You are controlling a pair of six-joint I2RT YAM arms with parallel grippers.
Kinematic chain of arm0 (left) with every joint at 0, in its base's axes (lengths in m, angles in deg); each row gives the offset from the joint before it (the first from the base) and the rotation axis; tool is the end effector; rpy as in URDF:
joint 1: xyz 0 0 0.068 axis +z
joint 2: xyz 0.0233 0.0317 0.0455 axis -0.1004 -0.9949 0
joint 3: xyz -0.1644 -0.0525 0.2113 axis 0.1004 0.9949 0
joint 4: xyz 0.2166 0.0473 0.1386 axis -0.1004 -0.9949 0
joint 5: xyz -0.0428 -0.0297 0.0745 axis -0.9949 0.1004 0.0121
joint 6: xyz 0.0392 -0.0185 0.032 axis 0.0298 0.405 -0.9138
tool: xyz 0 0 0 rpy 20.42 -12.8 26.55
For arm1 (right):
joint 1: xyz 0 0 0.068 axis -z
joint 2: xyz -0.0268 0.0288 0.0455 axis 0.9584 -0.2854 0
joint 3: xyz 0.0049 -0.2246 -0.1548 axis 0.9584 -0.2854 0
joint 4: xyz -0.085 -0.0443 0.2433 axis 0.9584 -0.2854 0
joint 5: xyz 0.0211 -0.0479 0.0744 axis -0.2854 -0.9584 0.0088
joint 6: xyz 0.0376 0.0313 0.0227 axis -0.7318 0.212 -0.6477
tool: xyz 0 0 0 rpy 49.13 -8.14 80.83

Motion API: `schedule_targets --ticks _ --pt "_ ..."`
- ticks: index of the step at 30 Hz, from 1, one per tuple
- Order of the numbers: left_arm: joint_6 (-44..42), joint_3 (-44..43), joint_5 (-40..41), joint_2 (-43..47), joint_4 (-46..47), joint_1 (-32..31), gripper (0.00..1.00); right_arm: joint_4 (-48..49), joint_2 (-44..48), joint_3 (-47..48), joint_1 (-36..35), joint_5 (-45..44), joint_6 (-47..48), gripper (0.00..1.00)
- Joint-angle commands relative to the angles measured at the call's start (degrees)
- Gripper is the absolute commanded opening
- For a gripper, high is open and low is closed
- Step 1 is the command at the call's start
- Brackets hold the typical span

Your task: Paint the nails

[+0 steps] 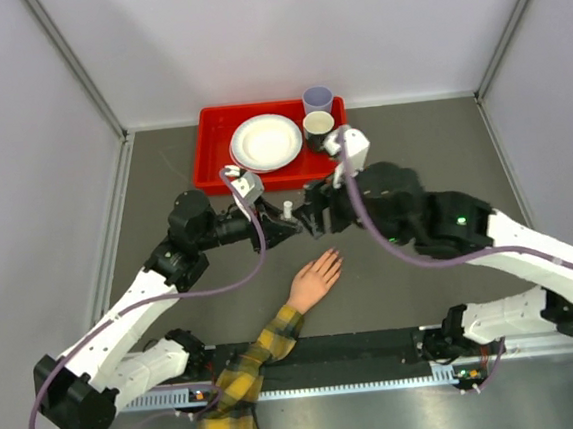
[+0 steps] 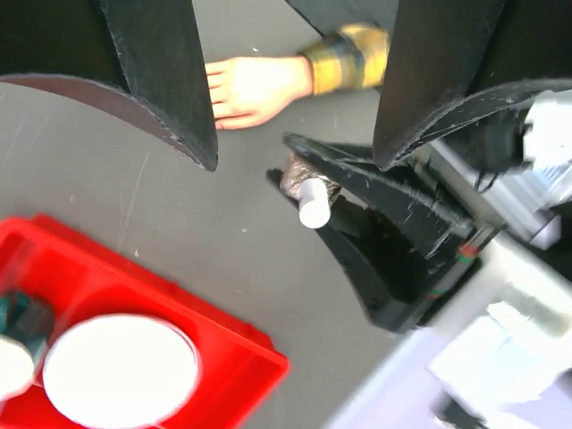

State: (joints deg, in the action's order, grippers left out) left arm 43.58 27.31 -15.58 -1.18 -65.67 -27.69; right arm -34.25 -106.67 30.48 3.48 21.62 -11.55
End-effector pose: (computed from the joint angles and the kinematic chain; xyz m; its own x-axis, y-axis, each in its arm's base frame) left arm 0.1699 -0.1393 0.3407 -0.2159 0.0011 -0.9764 0.9322 0.2977 -0.2057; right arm 0.1021 0.2309 0.4480 -0.3773 -0.0308 -0.9256 -0.5775 0.7891 0.2092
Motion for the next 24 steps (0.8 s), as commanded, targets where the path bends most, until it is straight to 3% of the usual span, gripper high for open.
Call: schedule_targets --ticks 1,2,4,5,8,13,24 --pt "5.08 -2.58 -16.43 -2.71 9.7 0.32 0.0 2.67 8.87 -3.09 9.08 23.74 8.94 0.62" --pt "6.39 -2.49 -19.16 -3.24 11.11 0.32 0.0 3.28 9.41 -4.22 11.81 36.15 8.94 0.59" --pt "10.35 -2.14 -24.7 -4.38 14.01 0.32 0.0 4.78 10.2 -5.37 17.97 44.41 8.85 0.57" --pt "11.41 -2.05 -25.94 -4.73 16.29 0.32 0.0 4.96 10.03 -5.73 19.03 51.75 9.64 0.57" --pt "14.31 -1.7 -28.58 -5.7 18.77 0.14 0.0 4.0 7.4 -4.33 20.1 61.19 11.92 0.61" --pt "16.43 -1.88 -31.04 -6.93 20.09 0.14 0.0 4.43 3.62 -2.83 20.1 65.44 13.25 0.61" --pt "17.39 -1.88 -32.54 -6.76 21.06 0.14 0.0 4.87 0.54 -0.9 20.19 66.95 14.74 0.46"
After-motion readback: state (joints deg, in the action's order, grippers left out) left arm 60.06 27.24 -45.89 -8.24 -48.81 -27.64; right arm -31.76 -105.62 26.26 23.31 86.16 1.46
